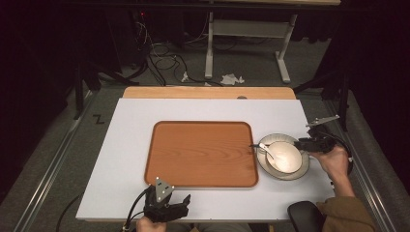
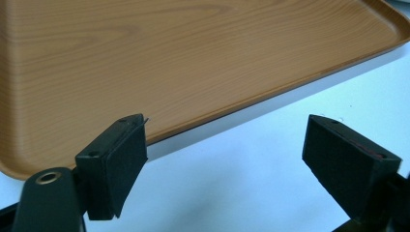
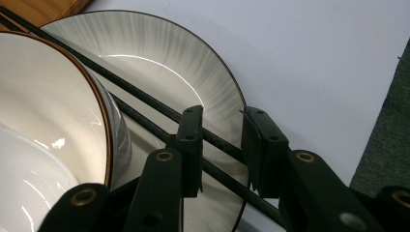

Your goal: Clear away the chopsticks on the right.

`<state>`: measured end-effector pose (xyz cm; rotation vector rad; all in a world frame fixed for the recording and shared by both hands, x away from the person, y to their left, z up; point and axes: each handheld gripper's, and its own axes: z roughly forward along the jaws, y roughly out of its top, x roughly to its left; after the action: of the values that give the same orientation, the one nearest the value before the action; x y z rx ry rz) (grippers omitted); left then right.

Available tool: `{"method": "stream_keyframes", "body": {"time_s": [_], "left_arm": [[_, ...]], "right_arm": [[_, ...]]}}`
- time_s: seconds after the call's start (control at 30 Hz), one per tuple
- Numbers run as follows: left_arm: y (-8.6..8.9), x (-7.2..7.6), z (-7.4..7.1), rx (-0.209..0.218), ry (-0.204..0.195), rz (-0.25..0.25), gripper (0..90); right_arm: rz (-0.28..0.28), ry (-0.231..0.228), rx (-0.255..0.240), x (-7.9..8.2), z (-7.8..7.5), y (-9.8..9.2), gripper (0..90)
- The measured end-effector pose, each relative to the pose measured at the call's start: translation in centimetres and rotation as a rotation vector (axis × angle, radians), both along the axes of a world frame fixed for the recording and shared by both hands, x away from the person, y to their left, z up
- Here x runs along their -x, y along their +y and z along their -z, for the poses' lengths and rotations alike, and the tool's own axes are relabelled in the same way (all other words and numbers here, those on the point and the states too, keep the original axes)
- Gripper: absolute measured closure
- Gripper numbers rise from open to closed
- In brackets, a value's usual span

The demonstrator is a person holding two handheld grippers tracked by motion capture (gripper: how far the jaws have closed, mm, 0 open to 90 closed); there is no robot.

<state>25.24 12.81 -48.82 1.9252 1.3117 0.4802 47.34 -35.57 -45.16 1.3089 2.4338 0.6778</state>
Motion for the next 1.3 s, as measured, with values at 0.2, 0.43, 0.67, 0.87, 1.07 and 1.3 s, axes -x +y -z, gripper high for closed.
{"method": "stream_keyframes", "body": {"time_s": [0.2, 0.43, 0.67, 0.87, 1.07, 1.3], "left_arm": [[0.19, -0.08, 0.05, 0.036, 0.013, -0.005, 16.4], [0.72, -0.19, -0.01, 0.105, 0.04, -0.027, 16.4], [0.58, -0.15, 0.0, 0.117, 0.046, -0.02, 16.4], [0.66, -0.29, 0.19, 0.118, 0.056, -0.023, 16.4], [0.85, -0.2, 0.06, 0.158, 0.064, -0.034, 16.4], [0.76, -0.43, 0.19, 0.143, 0.068, -0.028, 16.4]], "right_arm": [[0.0, -0.003, -0.013, -0.11, 0.11, 0.06, 73.5], [-0.023, 0.008, 0.003, -0.5, 0.34, 0.45, 76.3], [-0.018, 0.008, -0.003, -0.8, 0.67, 0.16, 78.4], [-0.01, -0.001, -0.001, -0.87, 0.94, 0.15, 82.0], [-0.013, -0.015, 0.01, -0.71, 0.94, 0.35, 85.9], [-0.017, -0.058, 0.002, -0.3, 0.61, 0.54, 86.4]]}}
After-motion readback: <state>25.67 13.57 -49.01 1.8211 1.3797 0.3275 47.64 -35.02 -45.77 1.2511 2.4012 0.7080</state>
